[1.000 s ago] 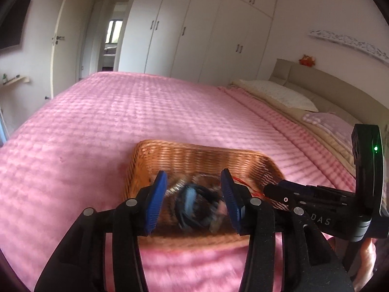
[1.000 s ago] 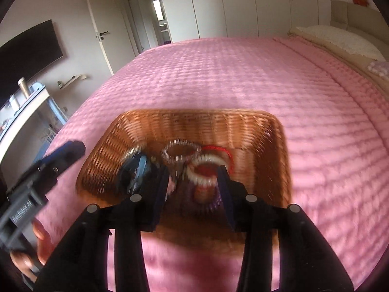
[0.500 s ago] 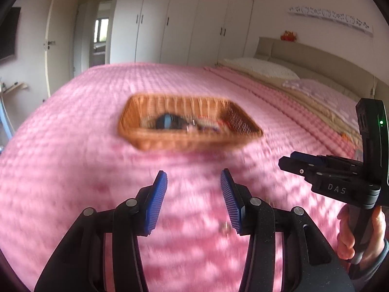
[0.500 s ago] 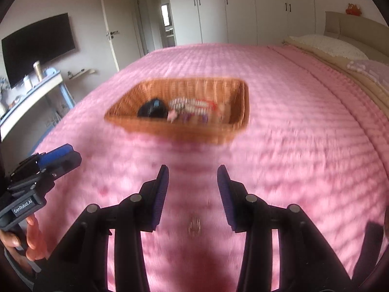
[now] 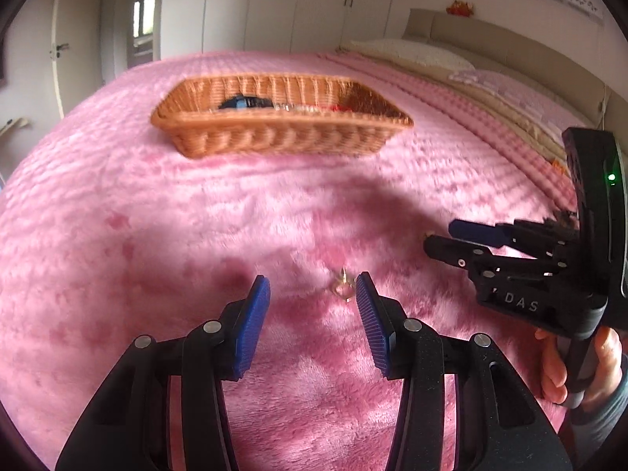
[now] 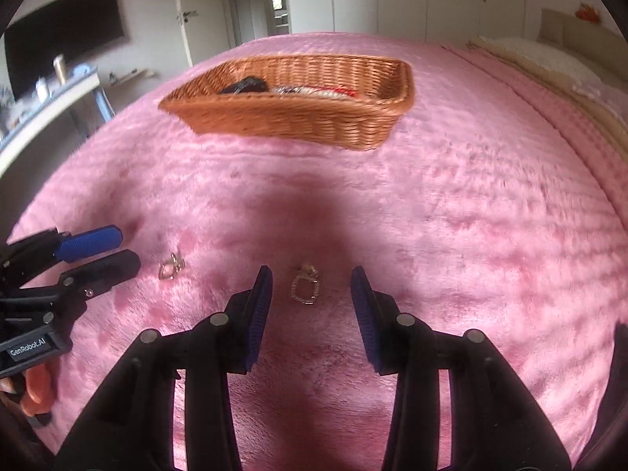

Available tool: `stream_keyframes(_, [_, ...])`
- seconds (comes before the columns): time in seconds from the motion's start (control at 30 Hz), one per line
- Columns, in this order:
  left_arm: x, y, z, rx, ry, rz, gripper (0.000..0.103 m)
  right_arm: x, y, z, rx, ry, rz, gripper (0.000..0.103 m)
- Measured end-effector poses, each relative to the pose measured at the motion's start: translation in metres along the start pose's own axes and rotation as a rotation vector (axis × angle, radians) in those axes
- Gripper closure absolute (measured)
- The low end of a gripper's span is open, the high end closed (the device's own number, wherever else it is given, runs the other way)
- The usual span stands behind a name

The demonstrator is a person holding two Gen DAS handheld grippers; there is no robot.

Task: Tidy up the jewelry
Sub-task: 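Move both tools back to the two gold pendants on the bed, then grasp the gold pendant with the left tool while the right tool grasps the other gold pendant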

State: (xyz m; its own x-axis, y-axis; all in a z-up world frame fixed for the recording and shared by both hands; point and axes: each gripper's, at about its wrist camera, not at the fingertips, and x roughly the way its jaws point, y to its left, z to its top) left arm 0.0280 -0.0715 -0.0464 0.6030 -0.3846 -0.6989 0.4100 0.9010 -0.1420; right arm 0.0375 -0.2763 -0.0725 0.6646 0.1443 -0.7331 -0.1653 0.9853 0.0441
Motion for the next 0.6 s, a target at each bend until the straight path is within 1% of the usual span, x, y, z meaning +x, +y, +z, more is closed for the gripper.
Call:
stream_keyframes(0.1, [0.008, 0.0, 0.0, -0.009, 0.039, 0.019, 0.059, 0.007, 0.003, 0.0, -0.009, 0.016, -0.034, 0.065])
stream_keyframes(0.17, [0.01, 0.0, 0.0, -0.027, 0.047, 0.021, 0.059, 0.009, 0.002, 0.0, -0.002, 0.017, -0.045, 0.065])
stream_keyframes(0.27, [0.012, -0.001, 0.0, -0.053, 0.052, 0.02, 0.058, 0.01, 0.003, 0.001, 0.0, 0.015, -0.059, 0.07])
stream_keyframes(0.33, [0.014, -0.005, 0.0, -0.051, 0.055, 0.031, 0.056, 0.01, 0.003, 0.001, -0.004, 0.013, -0.058, 0.073])
stream_keyframes(0.4, [0.015, -0.01, 0.001, -0.04, 0.056, 0.027, 0.056, 0.009, 0.003, 0.001, -0.005, 0.012, -0.056, 0.075])
stream_keyframes(0.53, [0.019, -0.022, 0.002, -0.002, 0.06, 0.044, 0.056, 0.009, 0.003, 0.001, -0.004, 0.011, -0.052, 0.076])
stream_keyframes(0.6, [0.022, -0.024, 0.003, 0.002, 0.062, 0.042, 0.061, 0.009, 0.003, 0.001, -0.002, 0.011, -0.051, 0.076])
